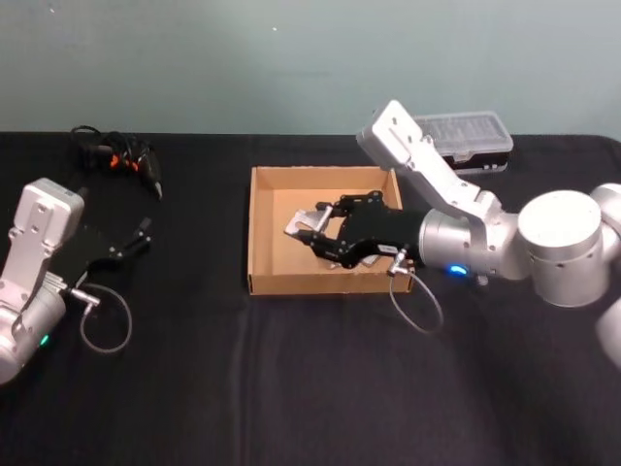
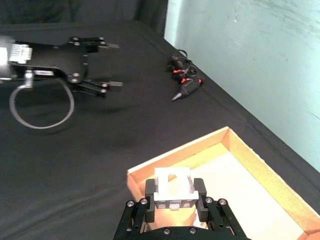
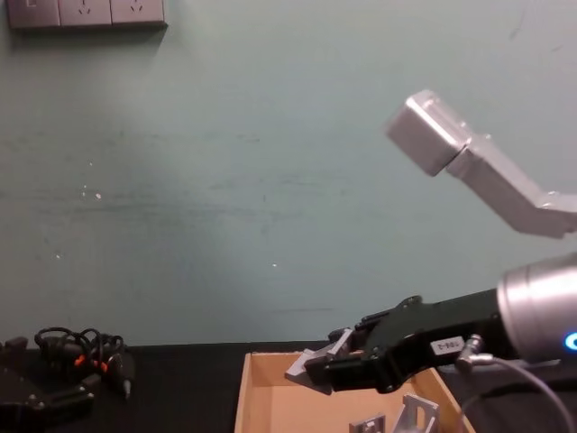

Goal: Use one hand to pick up the angle iron from the table and place it into the box.

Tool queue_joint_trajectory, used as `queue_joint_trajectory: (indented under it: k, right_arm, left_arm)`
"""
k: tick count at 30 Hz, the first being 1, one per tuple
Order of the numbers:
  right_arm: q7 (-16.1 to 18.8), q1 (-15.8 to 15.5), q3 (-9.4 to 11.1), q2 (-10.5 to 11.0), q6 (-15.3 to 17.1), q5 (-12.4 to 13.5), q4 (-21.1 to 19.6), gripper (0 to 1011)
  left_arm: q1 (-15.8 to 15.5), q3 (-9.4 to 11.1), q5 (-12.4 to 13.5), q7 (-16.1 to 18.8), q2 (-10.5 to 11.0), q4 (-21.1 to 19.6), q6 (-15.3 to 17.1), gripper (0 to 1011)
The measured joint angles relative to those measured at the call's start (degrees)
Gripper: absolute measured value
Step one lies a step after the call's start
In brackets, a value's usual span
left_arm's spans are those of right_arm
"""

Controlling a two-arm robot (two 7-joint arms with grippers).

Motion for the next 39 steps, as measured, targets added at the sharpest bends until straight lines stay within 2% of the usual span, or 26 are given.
queue_joint_trajectory:
  k: [2, 3, 7, 9, 19, 29, 39]
  right_arm:
    - [-0.1, 1.2, -0.2, -1.6, -0.1, -0.2, 2.9, 451]
    - [-0.1, 1.2, -0.2, -1.6, -0.1, -0.2, 2.9, 451]
    - [-0.1, 3.0, -0.5, -4.0, -0.3, -0.7, 7.3, 451]
    - [0.1, 4.7, -1.2, -5.8, -0.3, -1.2, 10.7, 451]
    - [2.5, 9.0, -3.4, -9.8, 0.6, -3.1, 19.0, 451]
    - [3.8, 11.1, -4.3, -11.9, 1.0, -4.6, 23.7, 451]
    - [4.6, 11.5, -4.8, -12.4, 1.1, -5.8, 25.3, 451]
  left_arm:
    - [0.0, 0.0, 0.0, 0.0, 0.0, 0.0, 0.0, 1000]
    - [0.0, 0.0, 0.0, 0.0, 0.0, 0.0, 0.0, 1000]
    - [0.0, 0.0, 0.0, 0.0, 0.0, 0.0, 0.0, 1000]
    - [0.0, 0.0, 0.0, 0.0, 0.0, 0.0, 0.0, 1000]
    - [0.0, 0.0, 0.0, 0.0, 0.0, 0.0, 0.0, 1000]
    - [0.0, 0.0, 0.0, 0.0, 0.0, 0.0, 0.0, 1000]
    - [0.0, 0.0, 0.0, 0.0, 0.0, 0.0, 0.0, 1000]
